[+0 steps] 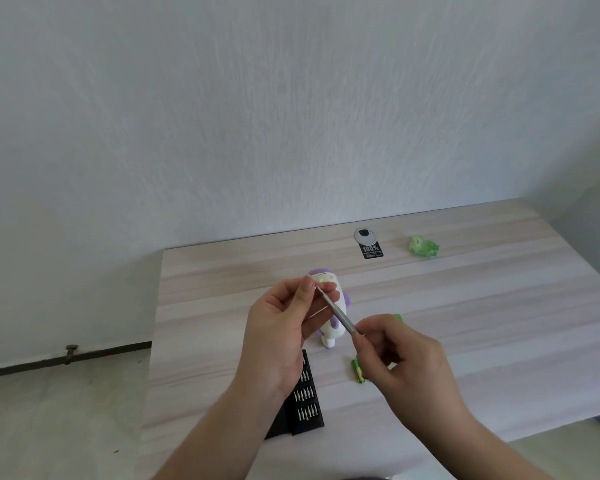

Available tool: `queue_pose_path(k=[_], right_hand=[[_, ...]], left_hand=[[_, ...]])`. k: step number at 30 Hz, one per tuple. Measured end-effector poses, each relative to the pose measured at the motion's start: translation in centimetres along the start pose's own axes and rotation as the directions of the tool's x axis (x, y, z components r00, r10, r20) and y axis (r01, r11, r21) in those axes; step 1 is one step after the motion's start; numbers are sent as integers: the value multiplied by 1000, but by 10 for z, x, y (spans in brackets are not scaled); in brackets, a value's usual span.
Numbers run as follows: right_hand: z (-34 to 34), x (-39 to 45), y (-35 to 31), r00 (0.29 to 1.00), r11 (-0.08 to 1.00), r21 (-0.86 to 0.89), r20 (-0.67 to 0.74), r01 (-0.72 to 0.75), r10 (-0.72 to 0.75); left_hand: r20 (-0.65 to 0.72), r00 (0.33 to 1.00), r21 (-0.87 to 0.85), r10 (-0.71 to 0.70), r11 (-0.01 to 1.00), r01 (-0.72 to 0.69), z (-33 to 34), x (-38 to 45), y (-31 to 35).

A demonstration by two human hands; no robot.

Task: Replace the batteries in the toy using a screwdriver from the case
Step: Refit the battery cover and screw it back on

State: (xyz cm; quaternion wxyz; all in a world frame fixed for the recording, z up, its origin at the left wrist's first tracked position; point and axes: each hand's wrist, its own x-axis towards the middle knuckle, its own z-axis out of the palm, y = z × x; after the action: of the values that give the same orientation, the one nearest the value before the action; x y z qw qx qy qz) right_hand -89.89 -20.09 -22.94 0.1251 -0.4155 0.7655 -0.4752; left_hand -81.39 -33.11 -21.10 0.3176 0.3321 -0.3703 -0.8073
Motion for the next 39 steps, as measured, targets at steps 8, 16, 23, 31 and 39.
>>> queue_pose_path(k=[8,16,23,31,39], right_hand=[[0,-4,0,999,999,-26,-14,47,-47],[0,-1,0,998,997,-42,2,63,-63],[-3,4,0,996,991,-98,-8,92,-93],[-5,7,-1,988,980,-133,16,151,-151],[-4,13,0,982,967,-170,33,190,-187]], left_hand=[[11,997,133,77,988,-78,-10,-3,1],[18,988,328,156,932,-154,-22,-1,0],[43,992,412,116,903,-123,-31,7,1],[45,997,457,68,886,-81,-36,12,-2],[58,997,520,51,851,-74,-42,15,-1]])
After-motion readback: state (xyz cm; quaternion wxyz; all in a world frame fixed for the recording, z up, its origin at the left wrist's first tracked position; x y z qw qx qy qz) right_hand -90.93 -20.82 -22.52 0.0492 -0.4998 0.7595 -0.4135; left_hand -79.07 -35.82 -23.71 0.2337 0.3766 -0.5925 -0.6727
